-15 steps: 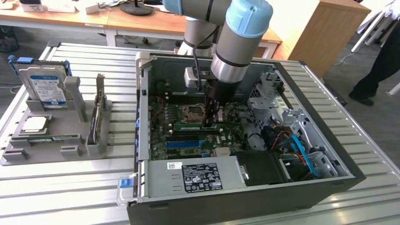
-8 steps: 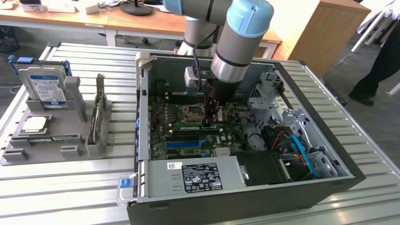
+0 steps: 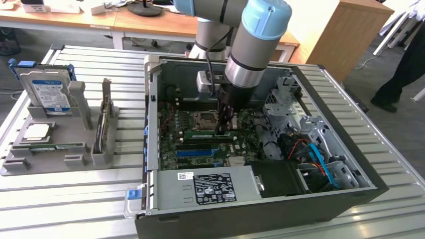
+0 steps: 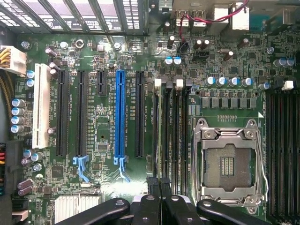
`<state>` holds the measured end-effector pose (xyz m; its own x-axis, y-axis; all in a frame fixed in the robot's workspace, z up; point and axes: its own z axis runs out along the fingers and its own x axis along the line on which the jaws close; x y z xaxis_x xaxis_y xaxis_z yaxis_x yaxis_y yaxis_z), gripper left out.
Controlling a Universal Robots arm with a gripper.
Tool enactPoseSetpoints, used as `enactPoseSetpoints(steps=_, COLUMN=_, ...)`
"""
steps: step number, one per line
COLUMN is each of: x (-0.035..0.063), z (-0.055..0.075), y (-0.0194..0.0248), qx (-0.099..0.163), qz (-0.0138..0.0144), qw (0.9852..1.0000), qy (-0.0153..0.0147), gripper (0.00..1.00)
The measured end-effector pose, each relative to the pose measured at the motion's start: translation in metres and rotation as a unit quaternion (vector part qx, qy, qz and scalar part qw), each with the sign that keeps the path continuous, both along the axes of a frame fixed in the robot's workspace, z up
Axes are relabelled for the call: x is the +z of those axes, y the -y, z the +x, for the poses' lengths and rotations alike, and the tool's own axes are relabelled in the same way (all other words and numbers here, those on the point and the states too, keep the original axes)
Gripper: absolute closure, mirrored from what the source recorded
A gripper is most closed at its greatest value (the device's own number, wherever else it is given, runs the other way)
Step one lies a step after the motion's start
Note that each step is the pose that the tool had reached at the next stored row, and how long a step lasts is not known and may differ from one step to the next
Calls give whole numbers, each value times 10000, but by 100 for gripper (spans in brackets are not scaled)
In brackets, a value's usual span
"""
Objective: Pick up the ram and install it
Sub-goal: 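Insert the ram into the slot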
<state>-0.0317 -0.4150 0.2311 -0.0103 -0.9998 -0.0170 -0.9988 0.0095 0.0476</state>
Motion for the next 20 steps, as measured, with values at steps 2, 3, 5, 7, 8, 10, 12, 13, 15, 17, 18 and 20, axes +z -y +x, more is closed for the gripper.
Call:
enactPoseSetpoints(steps=2, x=0, z=0, y=0, qx=-1, qz=0, qw=10000, qy=0, gripper=88)
enactPoseSetpoints(steps=3, x=0, z=0, y=-1, qx=0, qz=1, qw=10000, qy=0, gripper=88)
enactPoseSetpoints(steps=5, x=0, z=0, y=0, qx=17, qz=1, qw=10000, qy=0, gripper=88)
enactPoseSetpoints(steps=7, x=0, z=1, y=0, qx=41, qz=0, qw=10000, qy=0, gripper=88)
enactPoseSetpoints(steps=8, x=0, z=1, y=0, qx=50, qz=1, qw=10000, qy=0, gripper=88)
enactPoseSetpoints(steps=10, x=0, z=1, y=0, qx=57, qz=1, qw=10000, qy=0, gripper=88)
enactPoseSetpoints(steps=12, x=0, z=1, y=0, qx=58, qz=1, qw=10000, qy=0, gripper=88)
enactPoseSetpoints(steps=13, x=0, z=1, y=0, qx=57, qz=0, qw=10000, qy=0, gripper=88)
enactPoseSetpoints(steps=15, x=0, z=1, y=0, qx=61, qz=1, qw=10000, qy=0, gripper=88)
enactPoseSetpoints(steps=17, x=0, z=1, y=0, qx=74, qz=0, qw=10000, qy=0, gripper=88)
enactPoseSetpoints(steps=18, x=0, z=1, y=0, qx=80, qz=0, qw=10000, qy=0, gripper=88)
enactPoseSetpoints(steps=20, x=0, z=1, y=0, qx=81, qz=1, qw=10000, qy=0, gripper=88)
